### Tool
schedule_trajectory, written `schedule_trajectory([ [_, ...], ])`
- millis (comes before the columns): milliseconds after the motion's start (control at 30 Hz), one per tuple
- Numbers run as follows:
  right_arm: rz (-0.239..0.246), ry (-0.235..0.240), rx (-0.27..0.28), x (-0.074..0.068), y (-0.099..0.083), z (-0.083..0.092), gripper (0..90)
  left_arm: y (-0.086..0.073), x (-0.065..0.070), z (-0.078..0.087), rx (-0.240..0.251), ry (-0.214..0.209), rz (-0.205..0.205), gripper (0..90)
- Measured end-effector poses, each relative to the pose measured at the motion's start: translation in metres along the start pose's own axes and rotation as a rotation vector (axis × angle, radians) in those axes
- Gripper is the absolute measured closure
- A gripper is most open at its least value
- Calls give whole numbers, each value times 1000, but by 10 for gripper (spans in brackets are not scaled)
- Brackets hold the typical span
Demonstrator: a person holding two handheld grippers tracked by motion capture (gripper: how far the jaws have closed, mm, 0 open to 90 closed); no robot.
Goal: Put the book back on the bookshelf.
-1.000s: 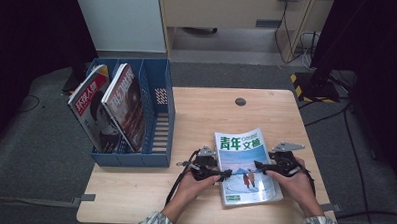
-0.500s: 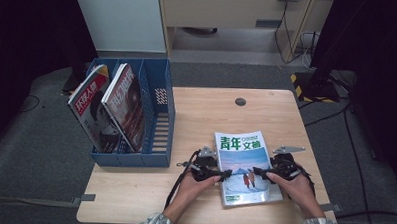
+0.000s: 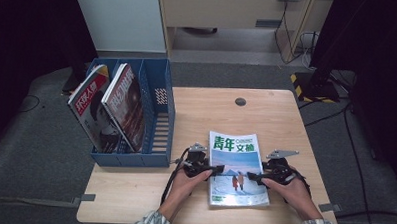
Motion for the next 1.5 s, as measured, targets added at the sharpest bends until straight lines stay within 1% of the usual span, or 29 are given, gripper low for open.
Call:
schedule_trajectory([
  [100, 24, -3, 12, -4, 1, -2, 231, 1, -3, 2, -7, -1, 11, 386],
  [167, 51, -8, 22, -7, 2, -2, 249, 1, -5, 3, -6, 0, 16, 391],
  [233, 59, -7, 21, -9, 2, -2, 256, 1, -6, 4, -4, -1, 18, 391],
  [300, 71, -7, 26, -12, 2, -3, 260, 1, -8, 5, 4, 8, 21, 390],
  [400, 98, 7, 33, -15, 3, -4, 266, 2, -12, 8, 5, 15, 24, 391],
  [467, 111, 22, 32, -16, 3, -6, 269, 2, -14, 9, 2, 7, 37, 402],
  [567, 132, 23, 39, -18, 4, -7, 274, 2, -15, 10, 0, 0, 46, 417],
  [633, 136, 28, 41, -19, 4, -8, 274, 1, -16, 11, -5, -3, 54, 432],
  [700, 122, 35, 32, -18, 4, -8, 267, 1, -16, 12, -1, -4, 66, 458],
  [767, 96, 39, 26, -15, 5, -8, 229, 2, -16, 13, 3, -3, 54, 489],
  [833, 100, 4, 28, -11, 7, -9, 156, 3, -15, 14, 0, 2, 50, 492],
  [900, 82, -22, 36, -6, 11, -12, 119, 4, -14, 14, -3, 7, 45, 491],
  [933, 71, -27, 41, -5, 14, -14, 120, 4, -14, 14, -10, 9, 40, 490],
  [967, 74, -28, 38, -3, 16, -16, 125, 5, -14, 14, -14, 11, 37, 489],
  [1000, 72, -26, 35, -2, 17, -18, 134, 7, -13, 15, -22, 20, 23, 485],
  [1067, 41, -5, 16, -1, 19, -22, 138, 10, -13, 15, -28, 43, 20, 470],
  [1100, 40, 9, 17, 0, 19, -23, 151, 11, -14, 15, -37, 52, 29, 468],
  [1133, 28, 25, 14, -1, 20, -24, 156, 12, -15, 15, -41, 55, 31, 467],
  [1167, 29, 27, 13, 0, 20, -25, 155, 12, -16, 15, -49, 57, 31, 466],
  [1233, 18, 33, 9, 0, 21, -27, 154, 15, -19, 13, -62, 53, 47, 462],
  [1300, 24, 35, 8, 1, 22, -27, 164, 19, -20, 10, -71, 52, 53, 465],
  [1333, 17, 40, 10, 1, 21, -26, 172, 22, -21, 9, -79, 55, 50, 465],
  [1400, 27, 43, 19, 3, 21, -26, 190, 27, -19, 5, -82, 45, 59, 466],
  [1500, 22, 44, 23, 2, 20, -25, 199, 35, -16, -1, -103, 38, 52, 465],
])
Point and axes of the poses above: each handheld gripper's, and its own axes: z roughly backward along the jaws, y roughly out of its top, x roughly to its right, the point moved 4 cm from there along -z, roughly forward along the jaws, and after that the axes turned 2 degrees about x, right-handed, at the moved point
